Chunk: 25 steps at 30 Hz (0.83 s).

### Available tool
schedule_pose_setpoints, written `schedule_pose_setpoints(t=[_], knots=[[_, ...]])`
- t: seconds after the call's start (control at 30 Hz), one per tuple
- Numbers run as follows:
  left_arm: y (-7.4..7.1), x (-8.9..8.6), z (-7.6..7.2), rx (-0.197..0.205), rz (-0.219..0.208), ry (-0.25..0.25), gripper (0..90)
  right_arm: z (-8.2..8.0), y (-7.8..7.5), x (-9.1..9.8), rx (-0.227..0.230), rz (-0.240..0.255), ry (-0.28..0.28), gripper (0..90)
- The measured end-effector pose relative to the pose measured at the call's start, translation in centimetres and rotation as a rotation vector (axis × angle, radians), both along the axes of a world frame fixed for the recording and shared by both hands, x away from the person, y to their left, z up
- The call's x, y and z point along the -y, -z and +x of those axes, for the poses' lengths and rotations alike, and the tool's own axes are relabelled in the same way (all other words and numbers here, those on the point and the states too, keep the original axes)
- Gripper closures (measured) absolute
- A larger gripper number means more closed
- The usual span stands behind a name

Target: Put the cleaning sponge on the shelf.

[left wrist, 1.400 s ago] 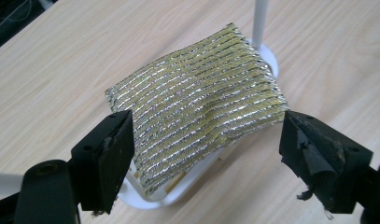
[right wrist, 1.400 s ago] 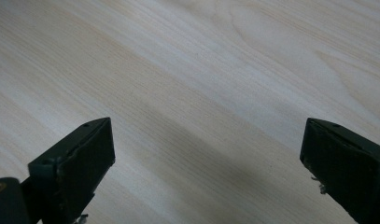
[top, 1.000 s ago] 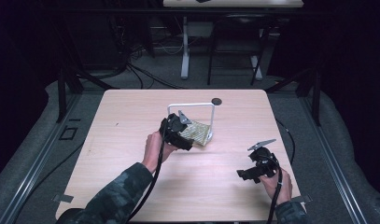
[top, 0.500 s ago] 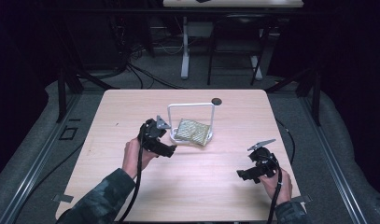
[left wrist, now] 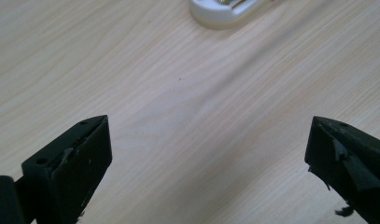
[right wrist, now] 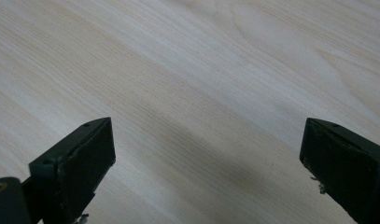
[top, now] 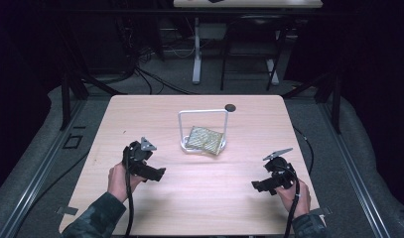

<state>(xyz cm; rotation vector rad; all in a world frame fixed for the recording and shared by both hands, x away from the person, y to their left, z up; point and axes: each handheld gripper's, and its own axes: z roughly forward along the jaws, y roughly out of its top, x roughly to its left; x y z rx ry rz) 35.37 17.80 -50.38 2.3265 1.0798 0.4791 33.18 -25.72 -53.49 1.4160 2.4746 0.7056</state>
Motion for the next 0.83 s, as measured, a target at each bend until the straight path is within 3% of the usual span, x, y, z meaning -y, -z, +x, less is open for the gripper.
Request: schedule_pose_setpoints(t=[0.33, 0.7, 0.83], knots=[[2.8, -2.5, -0.7, -0.089, 0.026, -0.043, 0.0, 0.0, 0.0, -0.2, -0.002, -0.005, -0.01, 2.8], [3.1, -1.6, -0.5, -0.108, 0.035, 0.007, 0.0, 0.2, 0.1, 0.0, -0.003, -0.005, -0.017, 3.5], [3.0, -1.4, -0.6, -0.094, 0.023, 0.017, 0.0, 0.1, 0.1, -0.2, -0.004, -0.012, -0.029, 3.8]])
